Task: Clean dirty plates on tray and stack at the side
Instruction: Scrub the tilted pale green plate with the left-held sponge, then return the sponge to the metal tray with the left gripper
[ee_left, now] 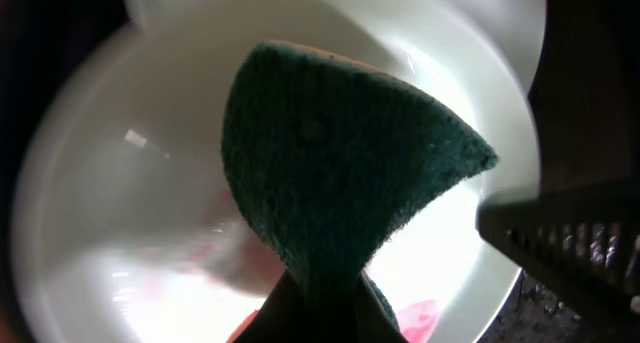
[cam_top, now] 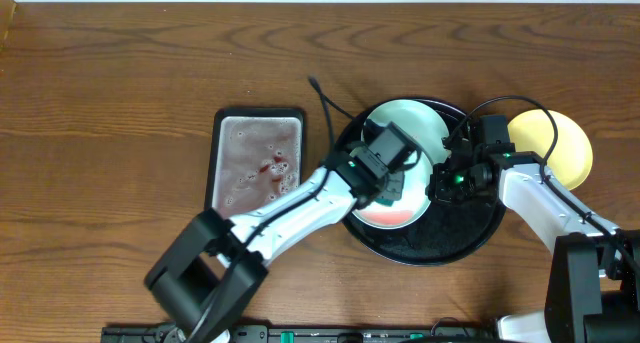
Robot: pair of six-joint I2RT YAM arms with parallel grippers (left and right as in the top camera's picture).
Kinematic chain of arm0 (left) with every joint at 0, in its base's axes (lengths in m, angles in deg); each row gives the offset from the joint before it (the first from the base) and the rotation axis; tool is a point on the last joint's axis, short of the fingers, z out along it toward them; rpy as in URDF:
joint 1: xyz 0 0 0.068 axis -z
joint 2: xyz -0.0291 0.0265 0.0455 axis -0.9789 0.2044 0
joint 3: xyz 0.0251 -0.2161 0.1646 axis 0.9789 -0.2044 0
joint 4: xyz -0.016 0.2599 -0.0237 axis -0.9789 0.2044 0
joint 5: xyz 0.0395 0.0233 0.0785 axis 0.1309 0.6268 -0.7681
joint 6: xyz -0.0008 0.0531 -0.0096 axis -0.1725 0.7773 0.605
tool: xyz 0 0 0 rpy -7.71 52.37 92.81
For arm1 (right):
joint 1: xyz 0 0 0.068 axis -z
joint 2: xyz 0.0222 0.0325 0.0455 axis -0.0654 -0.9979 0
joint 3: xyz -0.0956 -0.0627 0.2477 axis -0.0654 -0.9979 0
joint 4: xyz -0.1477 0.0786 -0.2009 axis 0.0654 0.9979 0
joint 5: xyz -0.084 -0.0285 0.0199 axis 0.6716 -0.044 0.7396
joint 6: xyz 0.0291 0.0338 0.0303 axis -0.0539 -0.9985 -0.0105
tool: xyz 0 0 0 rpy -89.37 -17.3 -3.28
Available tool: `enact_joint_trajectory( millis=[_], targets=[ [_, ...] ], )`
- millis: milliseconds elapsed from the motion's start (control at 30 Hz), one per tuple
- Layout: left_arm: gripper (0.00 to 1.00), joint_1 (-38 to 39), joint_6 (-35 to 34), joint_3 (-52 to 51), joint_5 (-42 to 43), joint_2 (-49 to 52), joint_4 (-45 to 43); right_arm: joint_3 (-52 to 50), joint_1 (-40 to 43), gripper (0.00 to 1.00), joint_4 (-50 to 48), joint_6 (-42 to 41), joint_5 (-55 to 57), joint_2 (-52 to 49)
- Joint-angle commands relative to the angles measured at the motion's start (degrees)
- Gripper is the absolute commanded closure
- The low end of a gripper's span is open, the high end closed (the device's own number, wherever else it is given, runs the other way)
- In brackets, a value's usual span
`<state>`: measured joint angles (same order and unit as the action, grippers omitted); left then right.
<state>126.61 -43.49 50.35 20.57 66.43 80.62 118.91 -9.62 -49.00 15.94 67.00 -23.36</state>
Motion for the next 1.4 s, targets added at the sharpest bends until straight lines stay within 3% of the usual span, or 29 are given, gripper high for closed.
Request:
enact_joint_trajectory(
  millis=[0, 500, 733, 933, 1100, 1367],
  targets=[
    [0.92, 0.55, -0.61, -0.17, 0.48, 3.96, -0.11, -0.31, 0.15, 0.99, 0.22, 0.13, 0.39, -0.42],
    [0.92, -9.14, 2.54, -0.15, -1.84, 2.56, 2.69, -0.31, 0.15, 0.99, 0.26, 0.13, 0.39, -0.42],
    [0.92, -9.07, 2.51, -0.15, -1.86, -2.93, 5.70, -0.31, 0.20, 0.99, 0.48, 0.13, 0.42, -0.42],
    [0.93, -11.19, 2.56, -0.15, -2.10, -11.43, 13.84, -0.31, 0.20, 0.99, 0.35, 0.17, 1.29, -0.42],
    [0.93, -17.49, 4.09, -0.15, -1.70, -14.84, 17.51, -0.31, 0.17, 0.98, -0.28, 1.05, 1.27, -0.42],
    [0.93, -29.03, 11.56, -3.10, 6.05, -14.86, 18.18, 0.02, 0.15, 0.99, 0.57, 2.82, 1.27, 0.63]
  ],
)
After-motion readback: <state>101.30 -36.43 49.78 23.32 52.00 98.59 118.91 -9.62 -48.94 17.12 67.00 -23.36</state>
